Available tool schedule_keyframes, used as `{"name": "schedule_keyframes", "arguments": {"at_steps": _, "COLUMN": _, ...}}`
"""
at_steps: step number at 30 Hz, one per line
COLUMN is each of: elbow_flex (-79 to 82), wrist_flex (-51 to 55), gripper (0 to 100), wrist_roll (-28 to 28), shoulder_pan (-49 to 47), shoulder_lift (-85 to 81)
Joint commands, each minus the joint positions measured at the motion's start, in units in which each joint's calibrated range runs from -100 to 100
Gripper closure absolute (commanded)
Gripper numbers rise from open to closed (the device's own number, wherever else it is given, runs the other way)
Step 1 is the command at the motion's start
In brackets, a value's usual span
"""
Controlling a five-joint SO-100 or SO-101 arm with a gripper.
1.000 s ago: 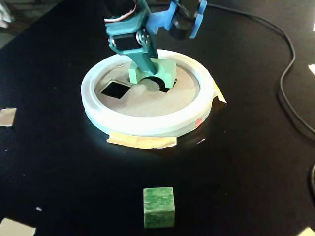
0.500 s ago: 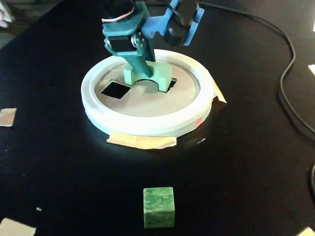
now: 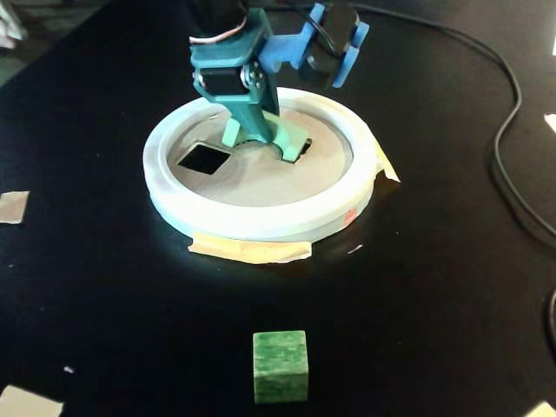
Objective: Pick up the U shape block and drop it in corresponding U shaped hole
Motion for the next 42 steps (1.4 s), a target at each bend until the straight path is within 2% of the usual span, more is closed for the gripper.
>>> {"name": "schedule_keyframes", "arguments": {"at_steps": 1, "elbow_flex": -8.6, "wrist_flex": 0.7, "gripper": 30, "wrist_roll": -0.1, "shoulder_pan": -0.6, "shoulder_lift": 0.0}}
{"name": "schedule_keyframes", "arguments": {"at_steps": 3, "elbow_flex": -9.5, "wrist_flex": 0.8, "gripper": 21, "wrist_roll": -0.1, "shoulder_pan": -0.7, "shoulder_lift": 0.0}}
{"name": "schedule_keyframes", "arguments": {"at_steps": 9, "elbow_flex": -9.6, "wrist_flex": 1.1, "gripper": 21, "wrist_roll": 0.4, "shoulder_pan": -0.8, "shoulder_lift": -2.1}}
{"name": "schedule_keyframes", "arguments": {"at_steps": 12, "elbow_flex": -9.6, "wrist_flex": 1.2, "gripper": 21, "wrist_roll": 2.7, "shoulder_pan": -1.6, "shoulder_lift": -4.0}}
{"name": "schedule_keyframes", "arguments": {"at_steps": 14, "elbow_flex": -9.6, "wrist_flex": 3.6, "gripper": 21, "wrist_roll": 4.6, "shoulder_pan": -2.1, "shoulder_lift": -6.5}}
{"name": "schedule_keyframes", "arguments": {"at_steps": 22, "elbow_flex": -10.6, "wrist_flex": 18.8, "gripper": 21, "wrist_roll": 6.6, "shoulder_pan": -4.7, "shoulder_lift": -18.0}}
{"name": "schedule_keyframes", "arguments": {"at_steps": 27, "elbow_flex": -10.2, "wrist_flex": 25.9, "gripper": 21, "wrist_roll": 14.8, "shoulder_pan": -6.8, "shoulder_lift": -20.6}}
{"name": "schedule_keyframes", "arguments": {"at_steps": 28, "elbow_flex": -10.2, "wrist_flex": 27.2, "gripper": 21, "wrist_roll": 18.3, "shoulder_pan": -6.9, "shoulder_lift": -20.5}}
{"name": "schedule_keyframes", "arguments": {"at_steps": 33, "elbow_flex": -9.5, "wrist_flex": 26.4, "gripper": 21, "wrist_roll": 29.0, "shoulder_pan": -7.9, "shoulder_lift": -18.1}}
{"name": "schedule_keyframes", "arguments": {"at_steps": 37, "elbow_flex": -9.4, "wrist_flex": 26.3, "gripper": 21, "wrist_roll": 35.1, "shoulder_pan": -7.9, "shoulder_lift": -15.7}}
{"name": "schedule_keyframes", "arguments": {"at_steps": 42, "elbow_flex": -9.3, "wrist_flex": 22.5, "gripper": 21, "wrist_roll": 39.6, "shoulder_pan": -7.1, "shoulder_lift": -11.7}}
